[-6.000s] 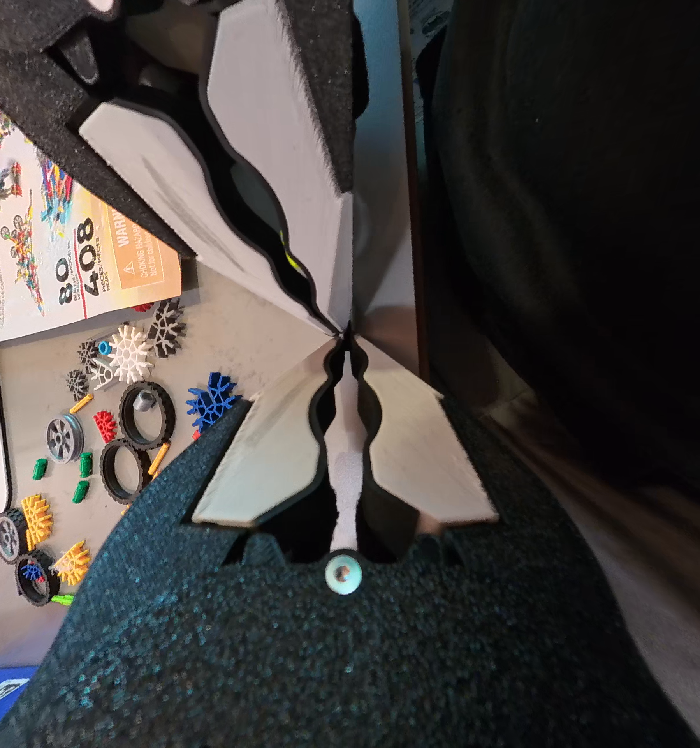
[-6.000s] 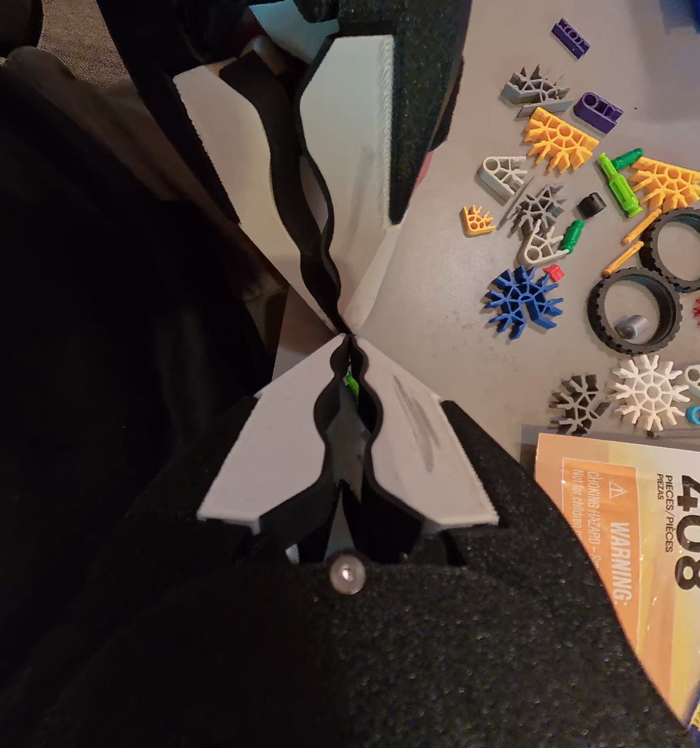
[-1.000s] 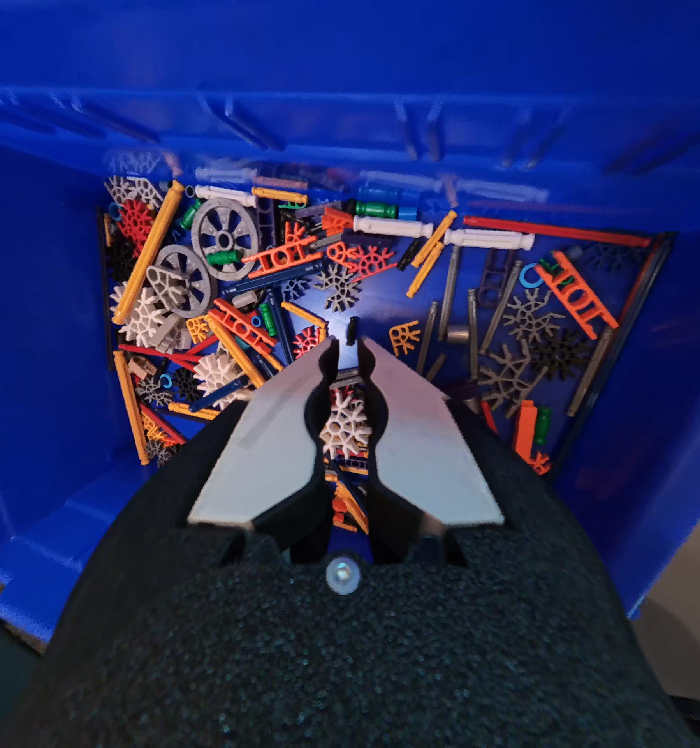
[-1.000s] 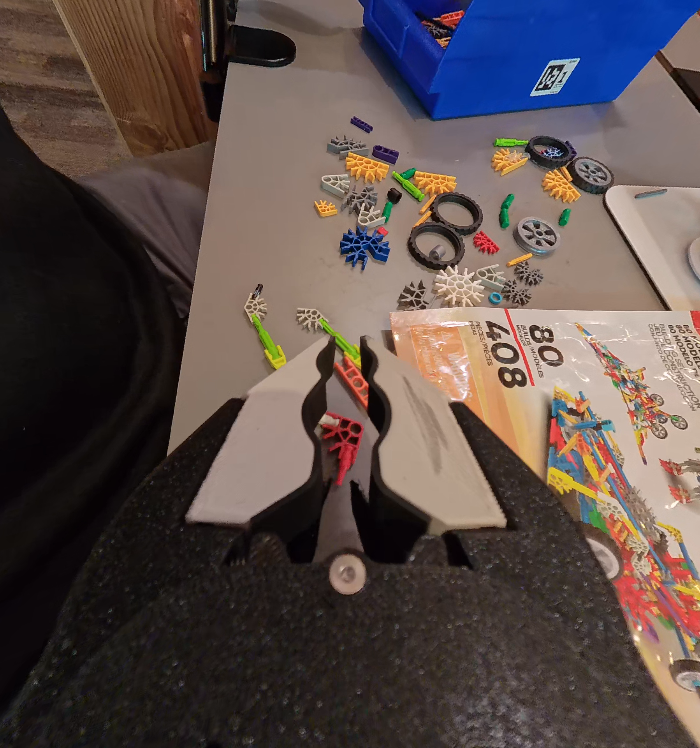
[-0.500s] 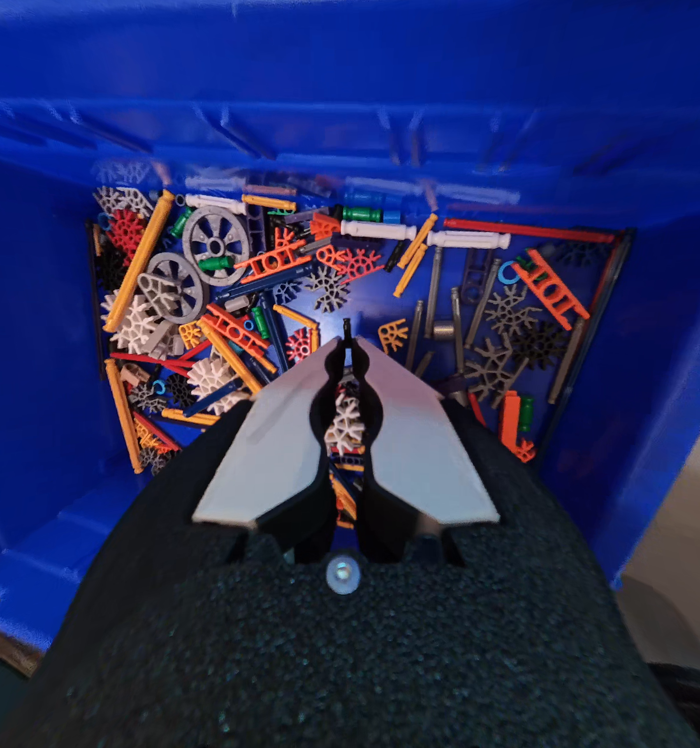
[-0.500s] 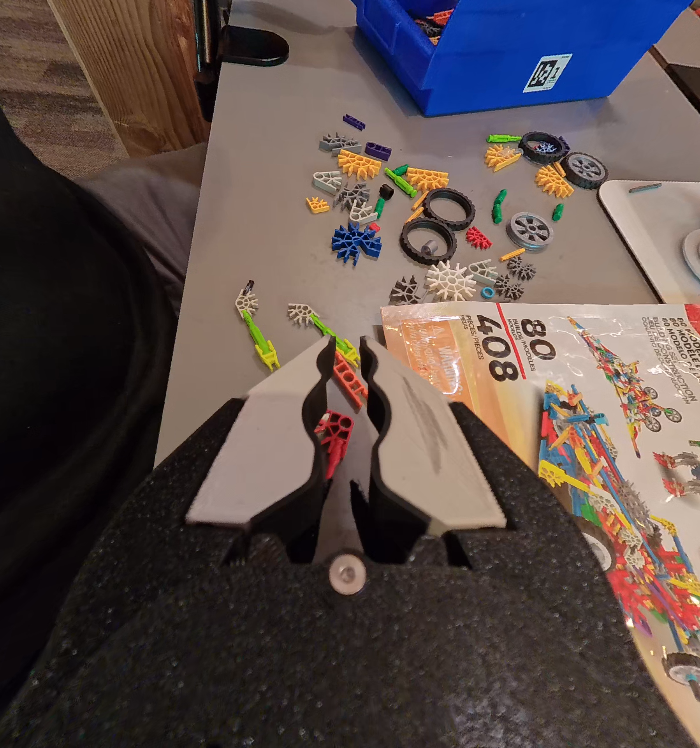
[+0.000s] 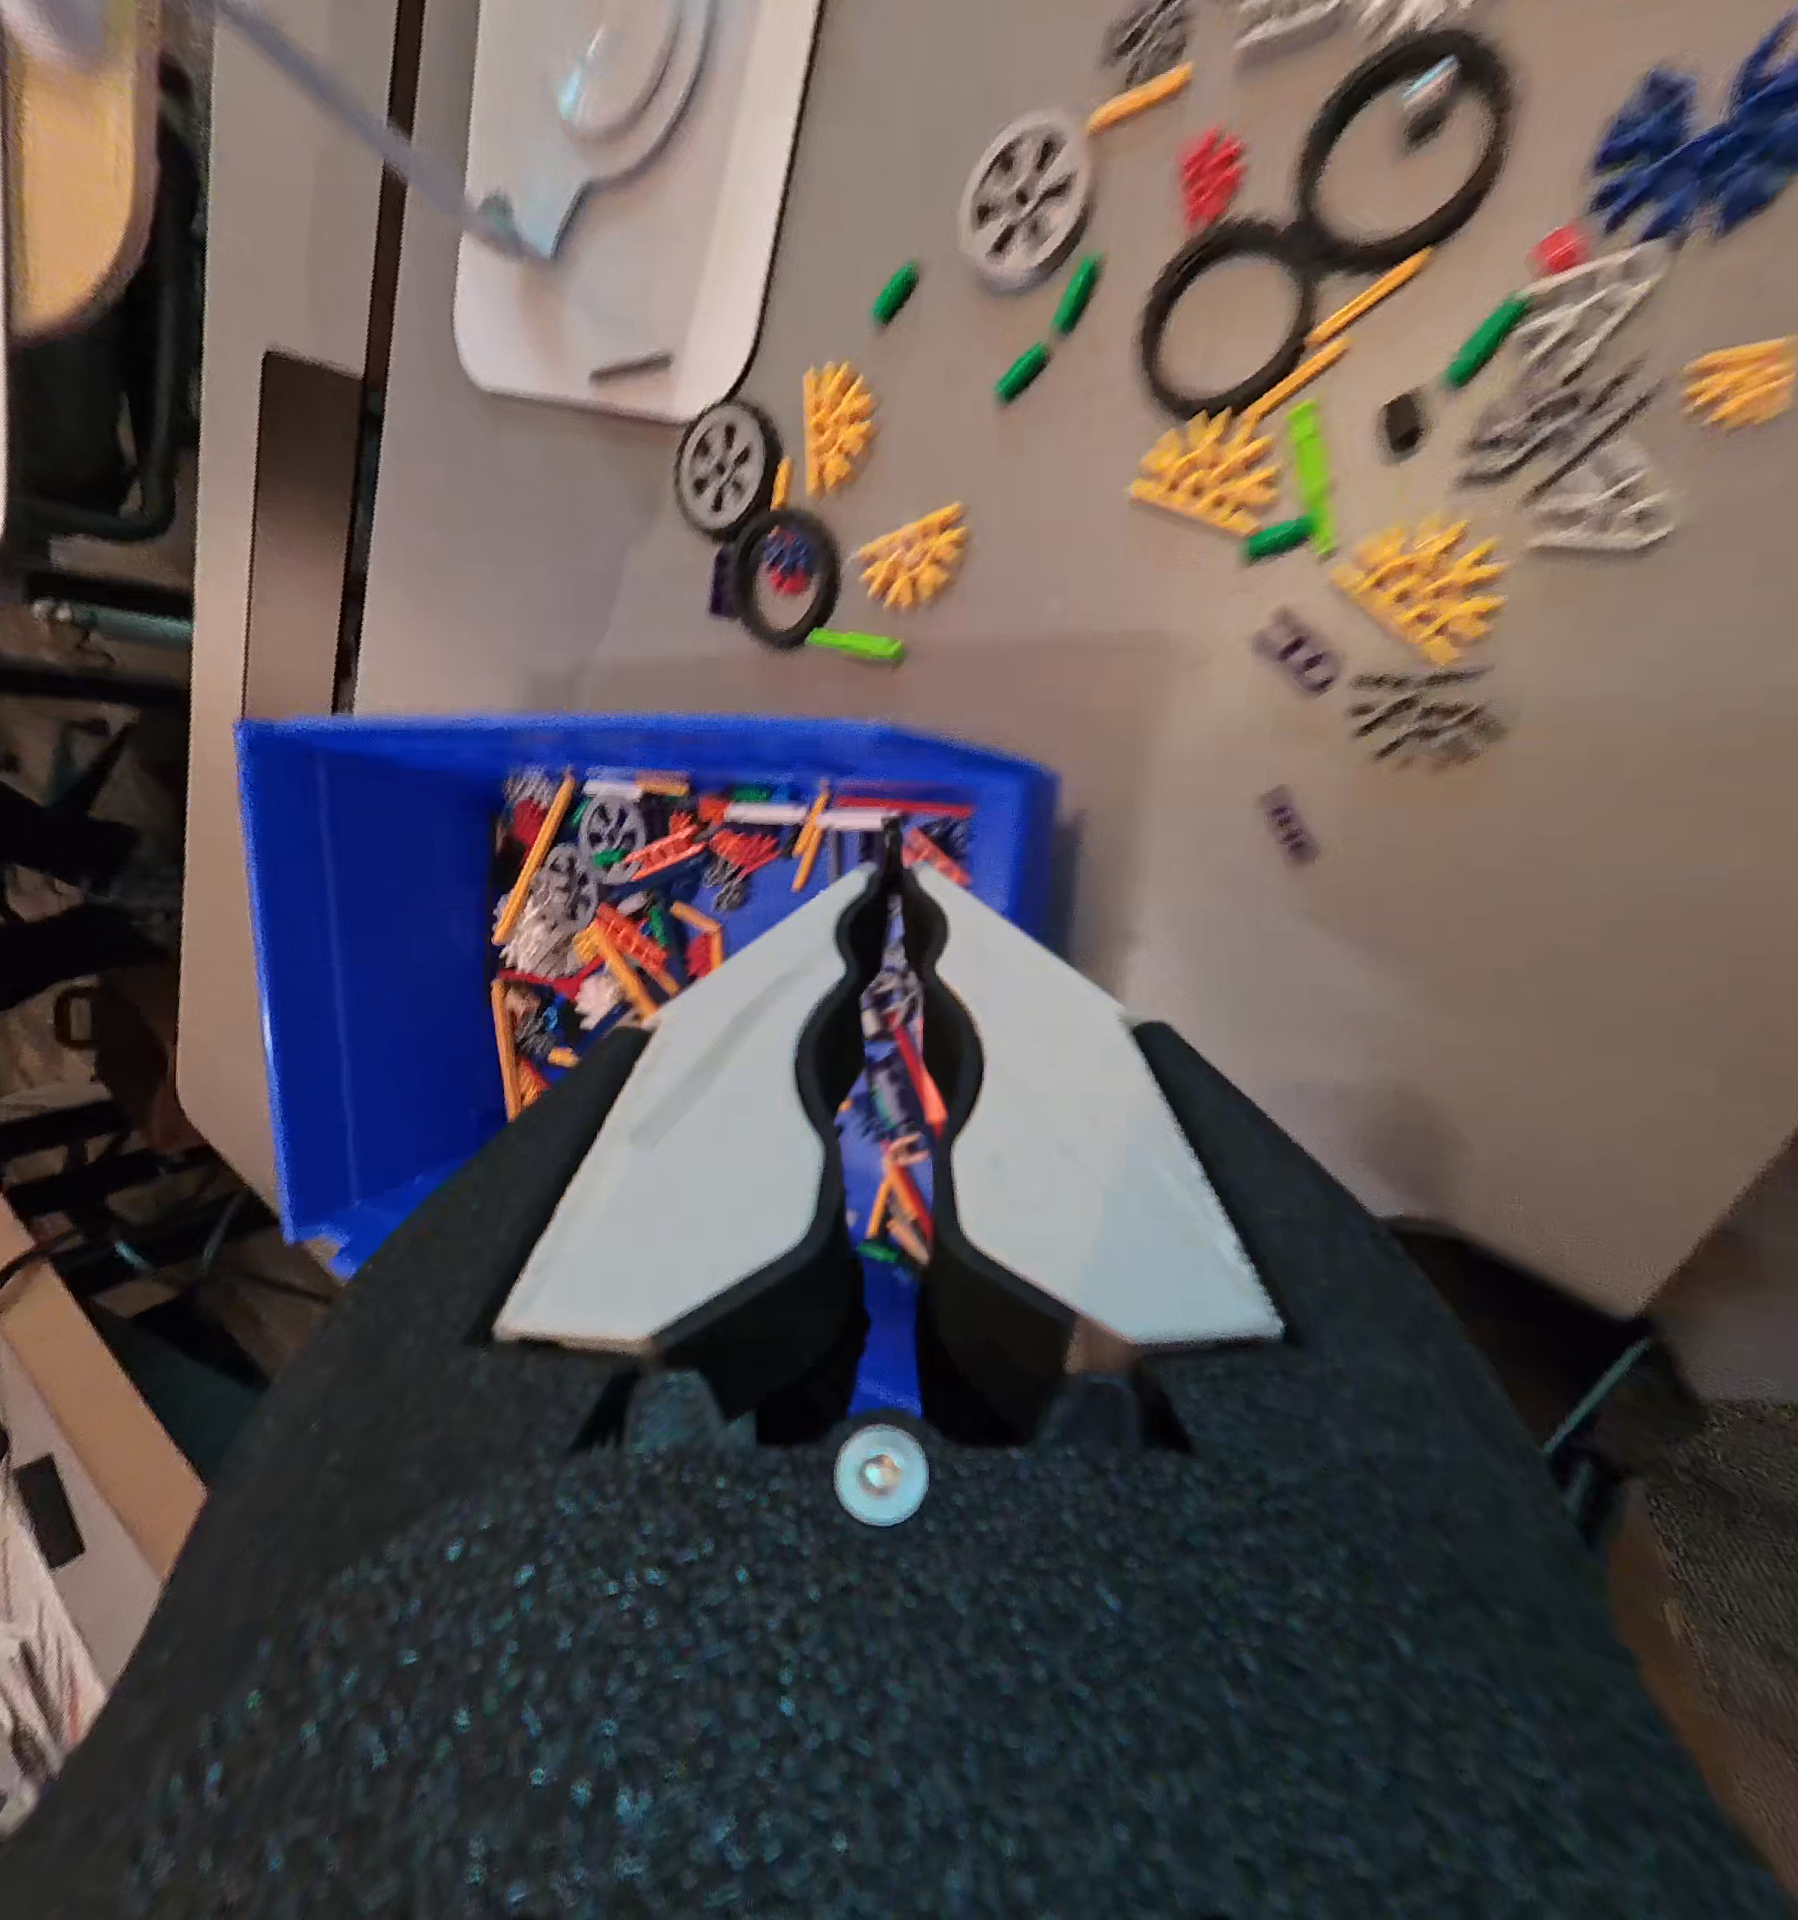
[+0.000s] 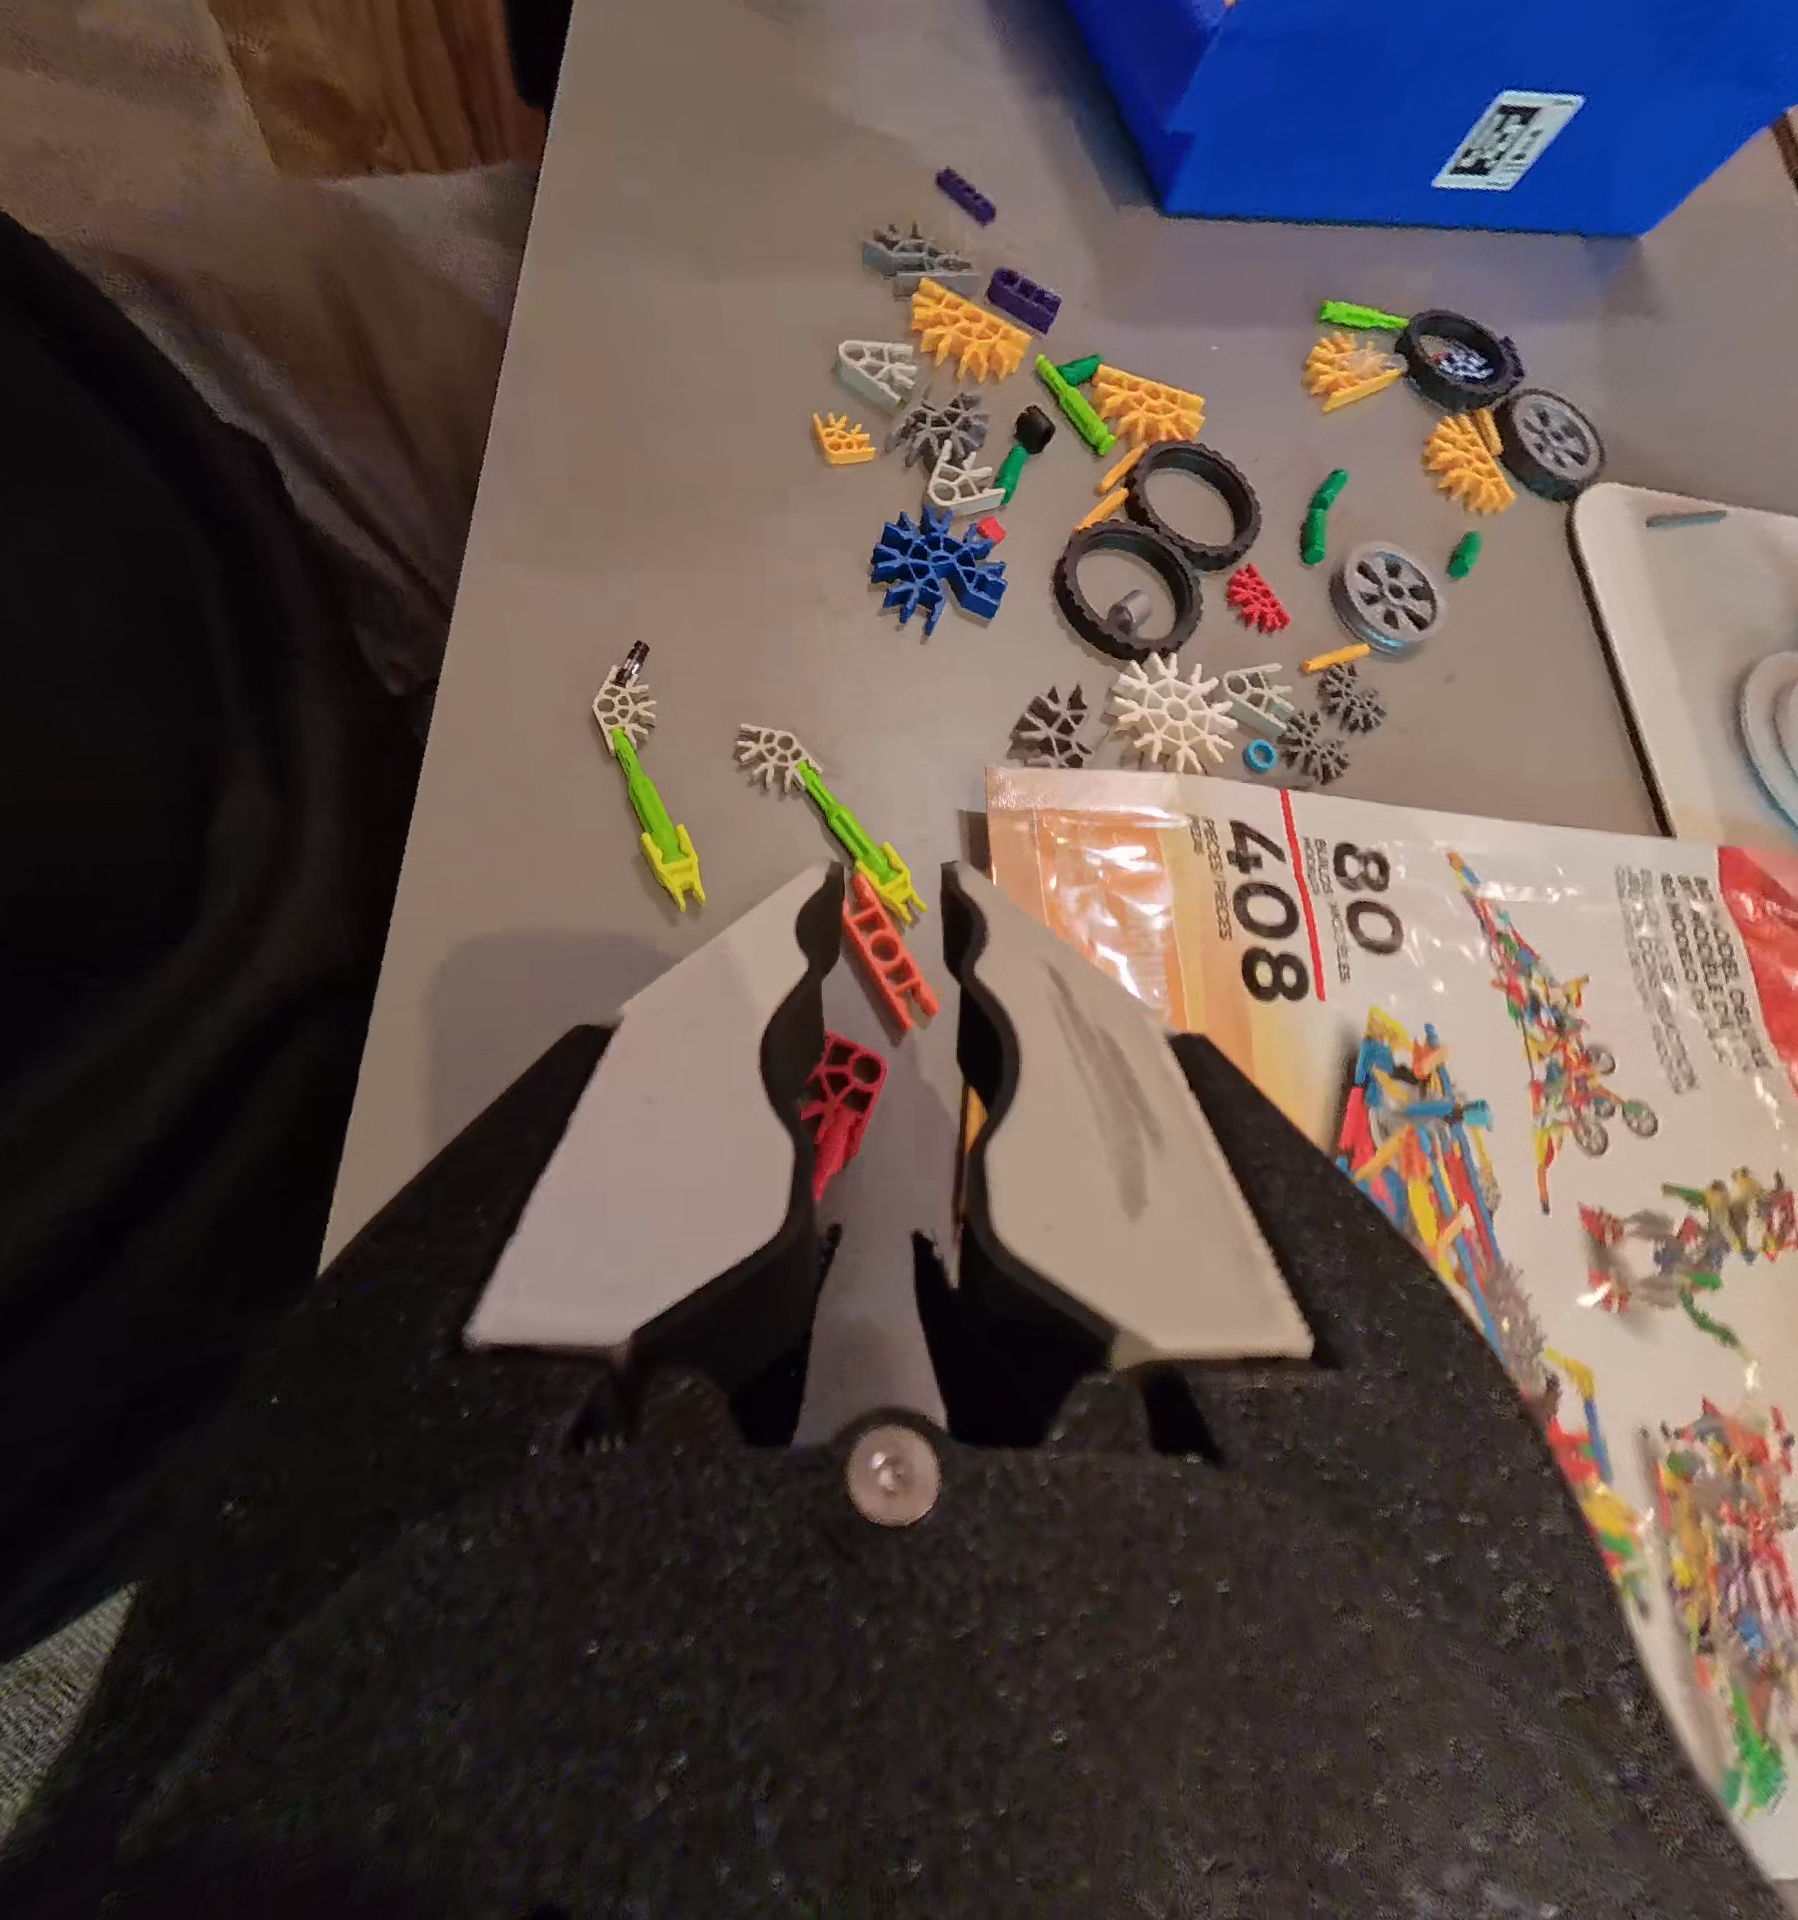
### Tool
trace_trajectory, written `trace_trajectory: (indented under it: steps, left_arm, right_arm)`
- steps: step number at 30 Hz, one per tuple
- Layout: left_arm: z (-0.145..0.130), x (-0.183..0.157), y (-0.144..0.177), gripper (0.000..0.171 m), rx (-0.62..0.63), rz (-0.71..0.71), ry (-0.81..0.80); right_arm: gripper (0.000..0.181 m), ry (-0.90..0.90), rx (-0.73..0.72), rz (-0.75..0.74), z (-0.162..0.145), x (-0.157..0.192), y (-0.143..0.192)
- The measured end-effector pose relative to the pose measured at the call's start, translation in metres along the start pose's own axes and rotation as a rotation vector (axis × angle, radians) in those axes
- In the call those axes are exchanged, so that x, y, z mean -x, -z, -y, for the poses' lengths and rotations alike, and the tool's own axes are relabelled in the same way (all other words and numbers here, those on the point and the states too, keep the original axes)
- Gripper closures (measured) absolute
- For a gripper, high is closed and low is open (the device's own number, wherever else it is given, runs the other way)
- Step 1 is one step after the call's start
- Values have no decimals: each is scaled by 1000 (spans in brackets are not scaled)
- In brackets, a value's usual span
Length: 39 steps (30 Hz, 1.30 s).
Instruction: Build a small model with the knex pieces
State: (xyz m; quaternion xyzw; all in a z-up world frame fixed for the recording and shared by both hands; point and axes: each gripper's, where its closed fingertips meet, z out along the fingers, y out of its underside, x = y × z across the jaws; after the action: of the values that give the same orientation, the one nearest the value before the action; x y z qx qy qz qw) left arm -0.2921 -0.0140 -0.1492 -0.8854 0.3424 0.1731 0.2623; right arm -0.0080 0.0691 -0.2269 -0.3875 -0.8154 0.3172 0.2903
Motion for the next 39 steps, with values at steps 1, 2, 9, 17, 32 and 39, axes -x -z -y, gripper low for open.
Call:
trace_trajectory:
  steps: [1,2,9,17,32,39]
  left_arm:
    - [9,-12,1,171,-20,-10,-7]
    - [16,-25,2,171,-28,-24,-12]
    - [63,-103,-11,171,-118,-112,-9]
    - [97,-155,-40,171,-177,-212,98]
    - [136,-191,-73,171,-159,-233,342]
    - [130,-192,-83,171,-87,-194,364]
  right_arm:
    - [164,24,10,6,2,0,-4]
    - [163,51,26,17,3,0,-7]
    - [164,166,151,123,-9,14,-43]
    - [179,97,152,102,1,7,-65]
    - [179,-53,163,67,8,3,-75]
    - [179,-53,149,64,8,3,-75]
